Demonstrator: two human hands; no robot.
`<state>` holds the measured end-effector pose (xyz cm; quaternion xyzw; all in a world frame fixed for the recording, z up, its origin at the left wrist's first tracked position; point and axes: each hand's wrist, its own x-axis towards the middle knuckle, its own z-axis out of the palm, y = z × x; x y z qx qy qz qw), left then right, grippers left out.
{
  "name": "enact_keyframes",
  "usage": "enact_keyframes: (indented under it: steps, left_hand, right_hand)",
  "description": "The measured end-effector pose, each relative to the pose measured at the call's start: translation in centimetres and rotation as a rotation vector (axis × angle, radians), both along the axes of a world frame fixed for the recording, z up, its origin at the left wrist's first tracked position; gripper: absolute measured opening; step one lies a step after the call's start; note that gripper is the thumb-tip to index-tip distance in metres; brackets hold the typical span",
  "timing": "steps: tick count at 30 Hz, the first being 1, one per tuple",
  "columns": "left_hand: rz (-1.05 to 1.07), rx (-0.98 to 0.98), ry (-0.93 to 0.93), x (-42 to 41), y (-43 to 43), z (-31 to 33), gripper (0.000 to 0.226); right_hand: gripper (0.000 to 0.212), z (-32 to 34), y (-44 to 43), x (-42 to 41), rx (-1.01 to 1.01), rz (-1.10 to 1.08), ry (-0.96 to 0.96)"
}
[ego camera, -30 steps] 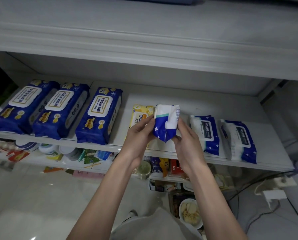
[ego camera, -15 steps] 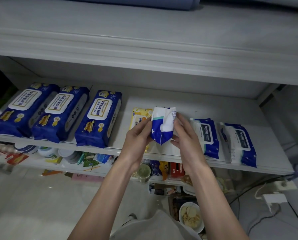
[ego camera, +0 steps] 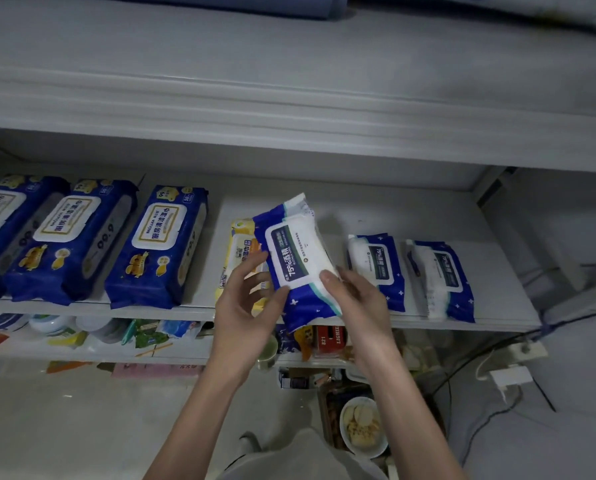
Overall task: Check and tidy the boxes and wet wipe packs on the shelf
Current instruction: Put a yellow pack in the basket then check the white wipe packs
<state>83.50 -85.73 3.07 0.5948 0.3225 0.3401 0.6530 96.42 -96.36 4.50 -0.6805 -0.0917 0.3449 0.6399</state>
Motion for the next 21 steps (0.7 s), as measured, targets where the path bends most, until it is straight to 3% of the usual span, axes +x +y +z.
enact_keyframes:
  steps: [6,12,21]
  left_hand:
    - [-0.012,0.033,0.119,1.4,-2.5,-0.4,0.021]
    - [-0.178,0.118,0.305,3.2,-5.5,-2.5,0.013]
    - [-0.228,0.149,0.431,5.3,-7.8,-3.8,0.011]
  right_hand:
    - [0.058,-1.4,-4.5,2.2,0.036,-0.154,0.098]
    - [0.075,-2.6,-11.7,8.2,0.016,-0.364,0.099]
    - [0.07,-6.1,-19.2,18.0,0.065,-0.606,0.082]
